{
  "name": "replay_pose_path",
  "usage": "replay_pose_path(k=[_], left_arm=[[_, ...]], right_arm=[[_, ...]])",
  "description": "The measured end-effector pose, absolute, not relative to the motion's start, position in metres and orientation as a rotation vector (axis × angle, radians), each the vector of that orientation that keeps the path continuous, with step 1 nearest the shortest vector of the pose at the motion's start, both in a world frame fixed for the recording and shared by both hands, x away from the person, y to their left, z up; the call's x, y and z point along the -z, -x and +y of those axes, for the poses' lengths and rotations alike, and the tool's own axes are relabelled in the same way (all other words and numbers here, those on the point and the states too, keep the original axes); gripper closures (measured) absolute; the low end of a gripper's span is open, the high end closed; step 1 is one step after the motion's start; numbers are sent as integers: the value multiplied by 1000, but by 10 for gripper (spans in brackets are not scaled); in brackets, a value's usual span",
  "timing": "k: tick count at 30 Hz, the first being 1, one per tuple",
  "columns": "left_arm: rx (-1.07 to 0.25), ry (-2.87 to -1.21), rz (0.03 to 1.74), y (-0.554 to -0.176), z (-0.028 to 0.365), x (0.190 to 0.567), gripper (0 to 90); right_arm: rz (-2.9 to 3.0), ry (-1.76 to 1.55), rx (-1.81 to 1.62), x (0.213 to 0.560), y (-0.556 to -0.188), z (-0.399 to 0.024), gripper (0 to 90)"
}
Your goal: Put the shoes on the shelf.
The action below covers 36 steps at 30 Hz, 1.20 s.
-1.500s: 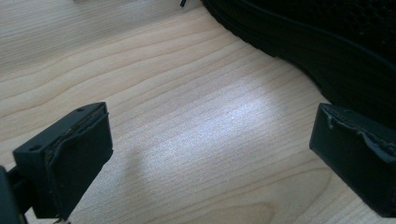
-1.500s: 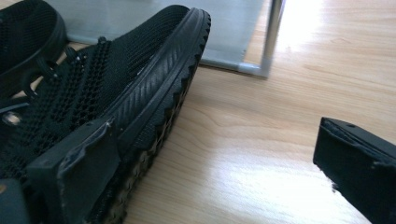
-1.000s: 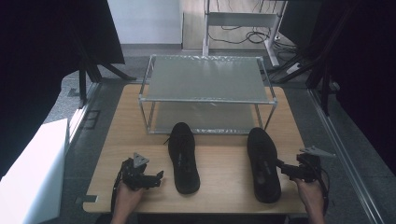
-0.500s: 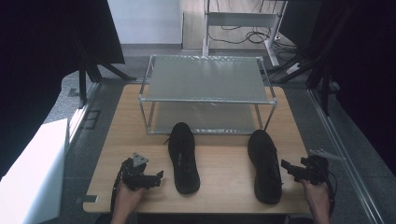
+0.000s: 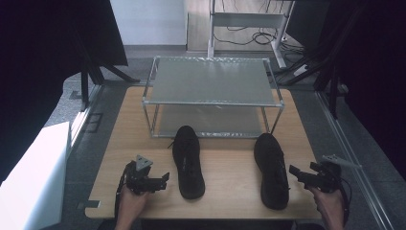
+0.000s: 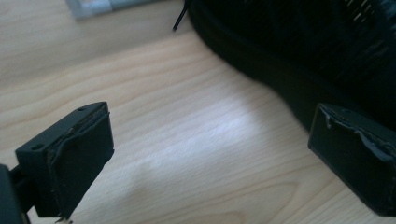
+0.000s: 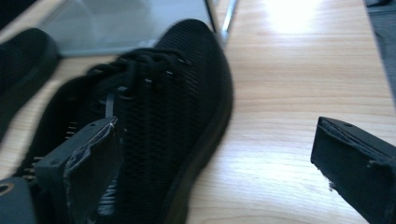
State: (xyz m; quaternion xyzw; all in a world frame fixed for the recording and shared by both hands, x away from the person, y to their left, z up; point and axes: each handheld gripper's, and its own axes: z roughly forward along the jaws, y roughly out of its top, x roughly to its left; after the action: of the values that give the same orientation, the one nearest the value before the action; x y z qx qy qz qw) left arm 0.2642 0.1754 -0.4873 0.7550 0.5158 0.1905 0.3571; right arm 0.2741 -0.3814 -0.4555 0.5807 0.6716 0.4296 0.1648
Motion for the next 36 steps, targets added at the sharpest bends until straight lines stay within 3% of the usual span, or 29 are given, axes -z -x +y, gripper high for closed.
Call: replay_pose_path(k=[7,24,30,33,34,36], left_arm=[[-474,-1821,1327,-271,158,471,0],[-379,-1864,1337,-309,107,488,10],[-364,-1829,1365,-318,106,497,47],[-380,-1829,1367,-319,106,496,199],[-393,-1832,1376,-319,106,495,199],[-396,-1819,1383,-317,110,494,287]], right_arm=[[1934,-1628,-1367,453,-269,-377,13],[2120,-1588,-1218,490,-304,-337,65],[2084,-1619,-1122,494,-311,-331,175],[2039,-1610,-1074,494,-311,-330,321],[2039,-1610,-1074,494,-311,-330,321],[2019,-1579,-1046,492,-308,-330,413]])
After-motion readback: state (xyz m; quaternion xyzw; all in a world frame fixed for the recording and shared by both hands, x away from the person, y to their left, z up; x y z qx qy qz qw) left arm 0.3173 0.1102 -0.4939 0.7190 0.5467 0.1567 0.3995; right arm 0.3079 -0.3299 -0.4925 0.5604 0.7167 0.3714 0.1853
